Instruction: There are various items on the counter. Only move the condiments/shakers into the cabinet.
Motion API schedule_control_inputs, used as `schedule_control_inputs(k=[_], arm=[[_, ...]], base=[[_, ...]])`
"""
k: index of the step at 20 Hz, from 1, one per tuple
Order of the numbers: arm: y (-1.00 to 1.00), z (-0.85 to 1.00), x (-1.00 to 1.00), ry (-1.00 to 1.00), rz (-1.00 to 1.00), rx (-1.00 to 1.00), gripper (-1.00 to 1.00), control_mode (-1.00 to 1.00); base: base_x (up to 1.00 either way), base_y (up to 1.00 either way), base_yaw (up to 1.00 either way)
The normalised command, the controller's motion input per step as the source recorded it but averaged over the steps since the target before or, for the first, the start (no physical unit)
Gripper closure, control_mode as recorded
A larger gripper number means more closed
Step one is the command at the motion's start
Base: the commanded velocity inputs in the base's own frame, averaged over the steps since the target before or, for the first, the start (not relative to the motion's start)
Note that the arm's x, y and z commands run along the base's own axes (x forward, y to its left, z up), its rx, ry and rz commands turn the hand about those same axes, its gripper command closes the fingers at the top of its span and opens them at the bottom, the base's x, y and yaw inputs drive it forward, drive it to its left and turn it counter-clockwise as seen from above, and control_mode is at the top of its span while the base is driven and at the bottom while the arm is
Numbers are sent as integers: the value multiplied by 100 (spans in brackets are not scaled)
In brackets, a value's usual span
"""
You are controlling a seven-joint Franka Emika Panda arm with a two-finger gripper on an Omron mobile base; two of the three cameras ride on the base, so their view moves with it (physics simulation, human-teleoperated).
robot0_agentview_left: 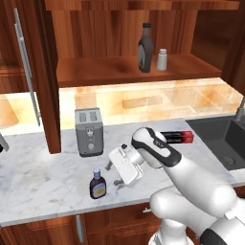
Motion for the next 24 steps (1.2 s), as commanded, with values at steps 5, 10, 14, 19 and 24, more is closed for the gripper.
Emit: schedule_control_inputs(k=[5,10,14,19,24], arm=[[17,-26,6,0,0,0,-100,-100],[14,-15,24,0,0,1,-100,-100],[11,-9,33,0,0,1,-100,-100],[5,-15,14,0,0,0,-100,-100],[3,-17,-31,0,0,0,-100,-100]], base=[[0,0,0],[0,0,0],[0,0,0],[0,0,0],[0,0,0]])
